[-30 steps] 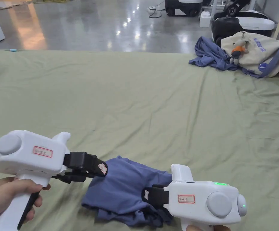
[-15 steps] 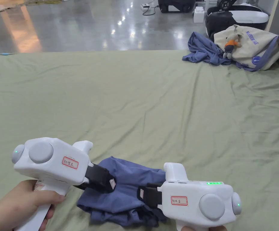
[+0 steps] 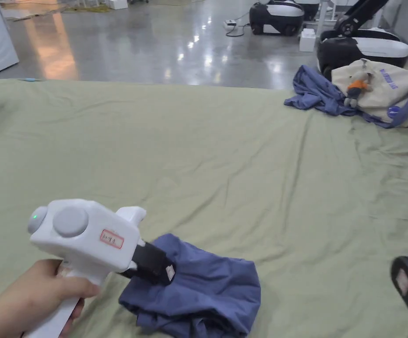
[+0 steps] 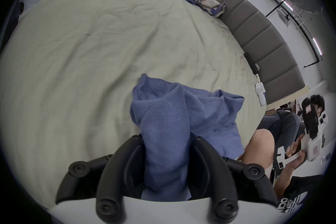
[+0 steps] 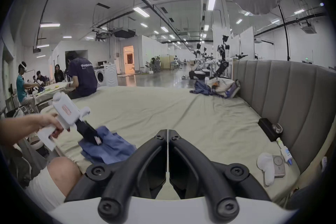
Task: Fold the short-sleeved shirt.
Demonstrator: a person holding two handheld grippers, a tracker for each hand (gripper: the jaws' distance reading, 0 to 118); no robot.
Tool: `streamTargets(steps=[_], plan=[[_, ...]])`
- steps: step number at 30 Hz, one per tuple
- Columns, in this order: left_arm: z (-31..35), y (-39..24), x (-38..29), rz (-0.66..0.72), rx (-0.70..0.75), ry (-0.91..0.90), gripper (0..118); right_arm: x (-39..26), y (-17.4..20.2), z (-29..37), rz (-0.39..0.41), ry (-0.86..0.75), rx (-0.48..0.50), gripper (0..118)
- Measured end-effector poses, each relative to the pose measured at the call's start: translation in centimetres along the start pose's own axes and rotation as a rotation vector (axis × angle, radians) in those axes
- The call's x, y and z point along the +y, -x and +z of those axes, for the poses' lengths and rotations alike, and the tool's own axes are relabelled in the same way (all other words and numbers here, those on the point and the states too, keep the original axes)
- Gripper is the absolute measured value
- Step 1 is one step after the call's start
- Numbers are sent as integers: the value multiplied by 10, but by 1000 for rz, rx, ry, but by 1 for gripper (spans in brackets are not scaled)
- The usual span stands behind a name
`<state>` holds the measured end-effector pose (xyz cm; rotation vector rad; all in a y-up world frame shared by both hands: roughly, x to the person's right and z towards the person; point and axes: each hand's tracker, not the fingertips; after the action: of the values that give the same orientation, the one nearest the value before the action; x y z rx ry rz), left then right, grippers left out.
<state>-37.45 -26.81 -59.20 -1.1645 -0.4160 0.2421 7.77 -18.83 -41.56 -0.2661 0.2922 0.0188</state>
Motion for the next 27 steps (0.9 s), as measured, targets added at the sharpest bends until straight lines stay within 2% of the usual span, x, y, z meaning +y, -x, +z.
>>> streamTargets(steps=[3, 7, 9, 13, 16, 19, 21, 22, 27], plan=[[32, 30, 17, -33, 77, -15, 39, -3, 7, -10, 60, 35, -14, 4], [97, 114, 27, -1, 195, 9, 38, 0, 16, -23, 66, 80, 2, 4], [135, 180, 25, 116, 218, 27, 38, 1, 22, -30, 76, 109, 2, 4], [202, 289, 3, 137, 354, 78, 38, 3, 31, -43, 94, 158, -2, 4], [242, 364, -18, 314, 413, 34, 38, 4, 40, -50, 109, 196, -21, 4], [272, 415, -41, 337, 523, -47, 38, 7, 46, -58, 128, 218, -40, 4], [283, 449, -59, 518, 544, -78, 38, 8, 48, -64, 121, 231, -37, 4], [279, 445, -67, 535, 557, -79, 38, 11, 50, -68, 115, 243, -35, 4], [265, 457, -79, 452, 557, -92, 39, 16, 63, -76, 143, 261, -25, 4]])
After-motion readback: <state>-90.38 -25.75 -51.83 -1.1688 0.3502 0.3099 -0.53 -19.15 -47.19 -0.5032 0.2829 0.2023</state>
